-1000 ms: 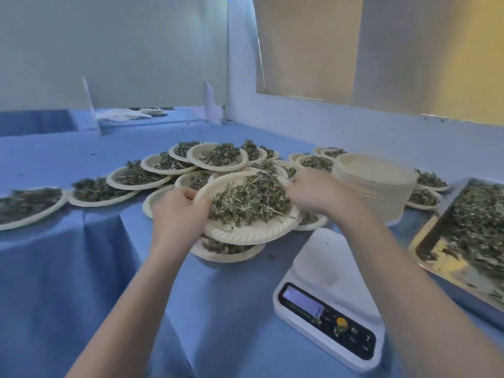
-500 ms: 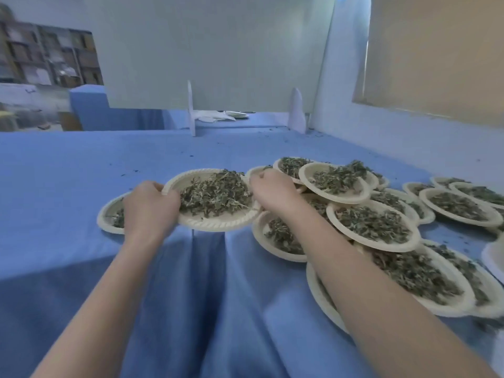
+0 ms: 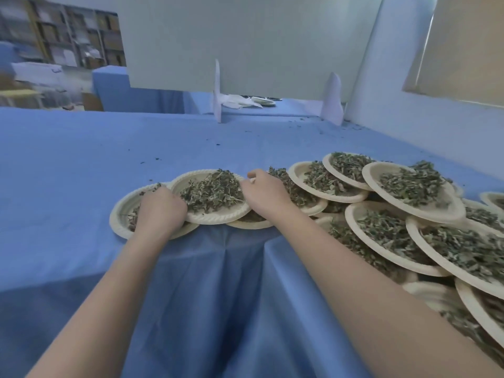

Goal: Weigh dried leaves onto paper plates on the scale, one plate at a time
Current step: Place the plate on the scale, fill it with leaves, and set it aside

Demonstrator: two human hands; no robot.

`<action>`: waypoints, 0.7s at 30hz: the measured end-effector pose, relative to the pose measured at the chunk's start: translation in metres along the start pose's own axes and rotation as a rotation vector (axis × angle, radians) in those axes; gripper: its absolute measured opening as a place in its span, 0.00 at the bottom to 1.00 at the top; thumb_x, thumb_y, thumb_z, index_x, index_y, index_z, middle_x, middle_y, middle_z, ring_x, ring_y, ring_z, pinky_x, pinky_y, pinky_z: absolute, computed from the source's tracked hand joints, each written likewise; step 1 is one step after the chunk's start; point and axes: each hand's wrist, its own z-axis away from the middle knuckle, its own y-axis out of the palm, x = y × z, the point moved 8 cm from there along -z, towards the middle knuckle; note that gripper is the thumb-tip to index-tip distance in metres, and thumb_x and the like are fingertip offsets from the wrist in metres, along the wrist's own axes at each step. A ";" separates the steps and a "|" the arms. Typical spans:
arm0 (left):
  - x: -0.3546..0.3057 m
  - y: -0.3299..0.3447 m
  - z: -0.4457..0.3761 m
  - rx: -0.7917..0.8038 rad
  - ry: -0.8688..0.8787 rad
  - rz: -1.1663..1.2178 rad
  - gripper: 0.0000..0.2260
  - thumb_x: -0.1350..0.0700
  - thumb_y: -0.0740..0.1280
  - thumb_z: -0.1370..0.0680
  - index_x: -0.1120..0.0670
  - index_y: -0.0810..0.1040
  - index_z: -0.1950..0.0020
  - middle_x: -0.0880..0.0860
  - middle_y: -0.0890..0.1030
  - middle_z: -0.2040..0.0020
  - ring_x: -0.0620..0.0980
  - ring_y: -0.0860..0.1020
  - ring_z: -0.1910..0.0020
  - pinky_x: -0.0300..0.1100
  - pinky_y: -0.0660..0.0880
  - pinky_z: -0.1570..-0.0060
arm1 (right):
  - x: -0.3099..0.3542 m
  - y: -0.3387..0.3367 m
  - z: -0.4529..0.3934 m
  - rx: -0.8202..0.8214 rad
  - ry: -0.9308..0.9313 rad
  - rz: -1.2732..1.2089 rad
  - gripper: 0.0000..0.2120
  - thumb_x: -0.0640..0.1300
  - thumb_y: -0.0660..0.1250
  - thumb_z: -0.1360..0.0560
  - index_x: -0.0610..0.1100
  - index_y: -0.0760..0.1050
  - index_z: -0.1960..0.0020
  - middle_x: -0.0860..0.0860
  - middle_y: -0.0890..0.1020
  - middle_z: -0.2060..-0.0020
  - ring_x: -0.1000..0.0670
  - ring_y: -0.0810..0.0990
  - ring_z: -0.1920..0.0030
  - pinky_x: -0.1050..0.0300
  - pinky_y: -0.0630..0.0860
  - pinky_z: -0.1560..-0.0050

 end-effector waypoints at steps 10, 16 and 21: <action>-0.008 -0.026 0.015 -0.160 -0.046 0.056 0.14 0.61 0.55 0.22 0.66 0.70 0.39 0.67 0.64 0.38 0.67 0.72 0.45 0.51 0.67 0.49 | 0.008 -0.010 0.019 -0.054 -0.030 0.168 0.20 0.49 0.49 0.18 0.45 0.64 0.29 0.43 0.73 0.34 0.43 0.60 0.30 0.46 0.57 0.36; -0.086 -0.036 0.075 -0.080 0.172 0.209 0.13 0.62 0.57 0.22 0.63 0.71 0.39 0.64 0.66 0.39 0.63 0.73 0.47 0.45 0.66 0.49 | 0.021 -0.057 0.063 -0.096 -0.061 0.117 0.21 0.49 0.50 0.19 0.46 0.63 0.28 0.48 0.72 0.32 0.44 0.62 0.29 0.47 0.58 0.35; -0.168 -0.036 0.139 0.007 0.336 0.280 0.13 0.62 0.56 0.20 0.63 0.70 0.38 0.65 0.68 0.39 0.61 0.72 0.44 0.46 0.65 0.50 | 0.005 -0.125 0.120 -0.145 -0.061 0.170 0.20 0.50 0.51 0.19 0.47 0.63 0.28 0.47 0.72 0.32 0.44 0.63 0.30 0.46 0.58 0.34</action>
